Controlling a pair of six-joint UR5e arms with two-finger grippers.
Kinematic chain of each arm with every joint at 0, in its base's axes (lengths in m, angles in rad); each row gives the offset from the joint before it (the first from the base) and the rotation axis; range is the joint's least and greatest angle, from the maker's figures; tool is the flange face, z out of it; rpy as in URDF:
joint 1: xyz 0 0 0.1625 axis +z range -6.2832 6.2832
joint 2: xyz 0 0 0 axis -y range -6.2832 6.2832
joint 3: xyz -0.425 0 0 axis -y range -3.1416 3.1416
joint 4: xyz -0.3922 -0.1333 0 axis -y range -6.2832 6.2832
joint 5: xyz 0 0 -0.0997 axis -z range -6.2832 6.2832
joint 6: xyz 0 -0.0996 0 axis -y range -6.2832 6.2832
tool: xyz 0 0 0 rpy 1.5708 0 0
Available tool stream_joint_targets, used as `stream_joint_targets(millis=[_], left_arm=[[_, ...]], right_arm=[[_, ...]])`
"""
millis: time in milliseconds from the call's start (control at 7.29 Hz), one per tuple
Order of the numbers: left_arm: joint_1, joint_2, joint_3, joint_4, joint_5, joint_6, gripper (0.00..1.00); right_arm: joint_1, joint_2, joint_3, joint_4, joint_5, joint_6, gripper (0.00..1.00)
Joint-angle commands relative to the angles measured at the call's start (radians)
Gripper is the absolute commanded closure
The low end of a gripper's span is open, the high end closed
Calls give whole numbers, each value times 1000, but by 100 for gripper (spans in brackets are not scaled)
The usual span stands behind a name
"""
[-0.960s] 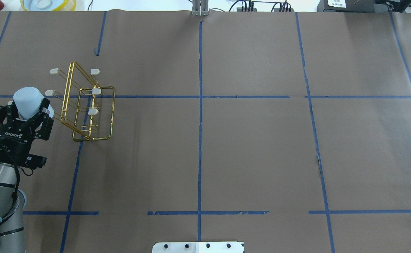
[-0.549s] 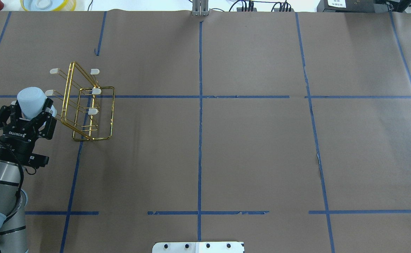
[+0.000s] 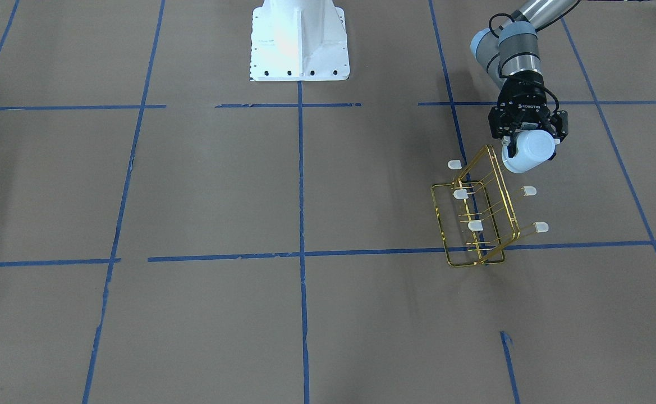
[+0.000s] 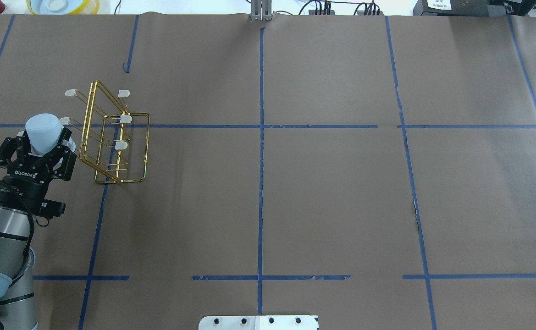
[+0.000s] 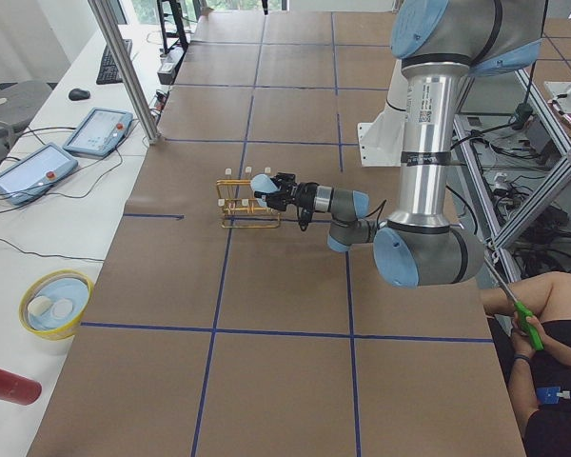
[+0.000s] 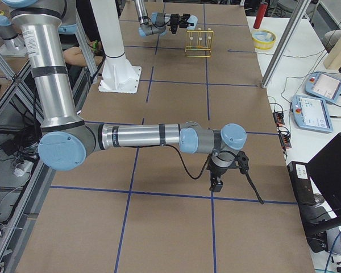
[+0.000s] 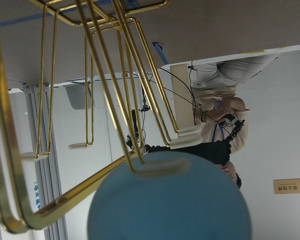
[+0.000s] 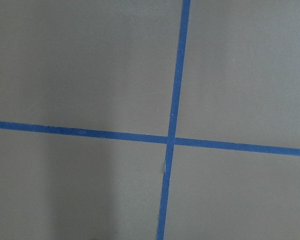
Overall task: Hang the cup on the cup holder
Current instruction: 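Move the tipped cup with the left gripper onto a white peg of the gold rack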
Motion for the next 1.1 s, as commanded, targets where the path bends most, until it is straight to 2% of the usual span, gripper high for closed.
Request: stream_joint_targets(millis=[0,137,274,686,960], left_arm=[[1,-2,3,5,-6,1,59],[-1,-2,3,8,-7,1,15],[-1,-4,3,8,-9,1,0],[-12,-5,2,9,-21,15,0],[-88,14,-68,107,-131,21,0]], right_arm=[[-1,0,0,-1,0,0,0],[0,0,0,1,0,0,0],[0,0,0,-1,0,0,0],[0,0,0,1,0,0,0],[0,0,0,1,0,0,0]])
